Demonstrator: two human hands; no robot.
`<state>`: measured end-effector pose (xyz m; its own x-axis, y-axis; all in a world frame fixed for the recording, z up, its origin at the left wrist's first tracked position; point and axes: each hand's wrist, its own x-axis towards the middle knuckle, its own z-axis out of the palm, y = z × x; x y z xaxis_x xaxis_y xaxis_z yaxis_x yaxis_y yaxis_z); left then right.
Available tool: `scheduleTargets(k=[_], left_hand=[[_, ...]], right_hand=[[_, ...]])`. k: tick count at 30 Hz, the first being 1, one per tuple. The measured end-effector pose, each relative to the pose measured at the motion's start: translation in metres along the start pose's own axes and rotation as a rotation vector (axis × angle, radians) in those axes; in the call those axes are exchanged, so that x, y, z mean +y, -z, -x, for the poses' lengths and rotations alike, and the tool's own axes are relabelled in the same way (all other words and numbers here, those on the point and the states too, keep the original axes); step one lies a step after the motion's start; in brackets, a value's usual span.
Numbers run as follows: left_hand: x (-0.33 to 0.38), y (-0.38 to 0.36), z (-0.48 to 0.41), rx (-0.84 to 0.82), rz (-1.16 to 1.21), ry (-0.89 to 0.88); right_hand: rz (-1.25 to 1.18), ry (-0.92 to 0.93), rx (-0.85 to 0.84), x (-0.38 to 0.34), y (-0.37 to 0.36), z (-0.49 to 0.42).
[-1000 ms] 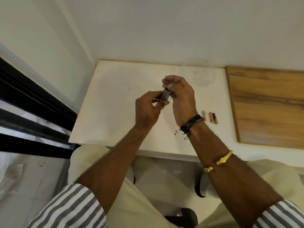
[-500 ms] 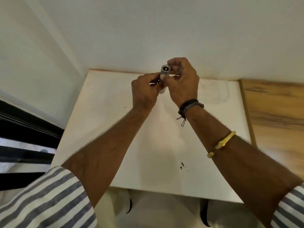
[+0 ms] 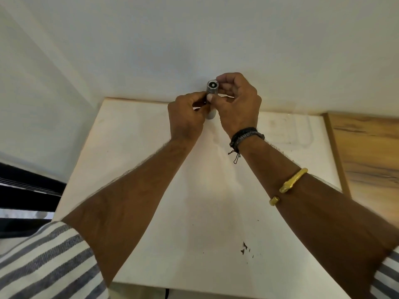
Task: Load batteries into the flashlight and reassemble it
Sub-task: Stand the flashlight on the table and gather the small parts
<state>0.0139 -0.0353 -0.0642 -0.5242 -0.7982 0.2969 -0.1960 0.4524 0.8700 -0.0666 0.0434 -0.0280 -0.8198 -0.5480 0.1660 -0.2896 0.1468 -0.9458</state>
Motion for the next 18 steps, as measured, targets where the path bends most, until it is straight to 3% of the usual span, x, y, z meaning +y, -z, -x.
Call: scheduleTargets(k=[8, 12, 18], left_hand=[[0.004, 0.0, 0.0, -0.019, -0.011, 0.052], [0.011, 0.006, 0.017, 0.092, -0.02, 0.13], [0.045, 0.018, 0.075, 0.142, -0.038, 0.082]], right_hand=[[-0.006, 0.014, 0.016, 0.002, 0.002, 0.004], [-0.017, -0.008, 0.043, 0.0, 0.017, 0.017], [-0.065, -0.086, 0.11, -0.004, 0.062, 0.064]])
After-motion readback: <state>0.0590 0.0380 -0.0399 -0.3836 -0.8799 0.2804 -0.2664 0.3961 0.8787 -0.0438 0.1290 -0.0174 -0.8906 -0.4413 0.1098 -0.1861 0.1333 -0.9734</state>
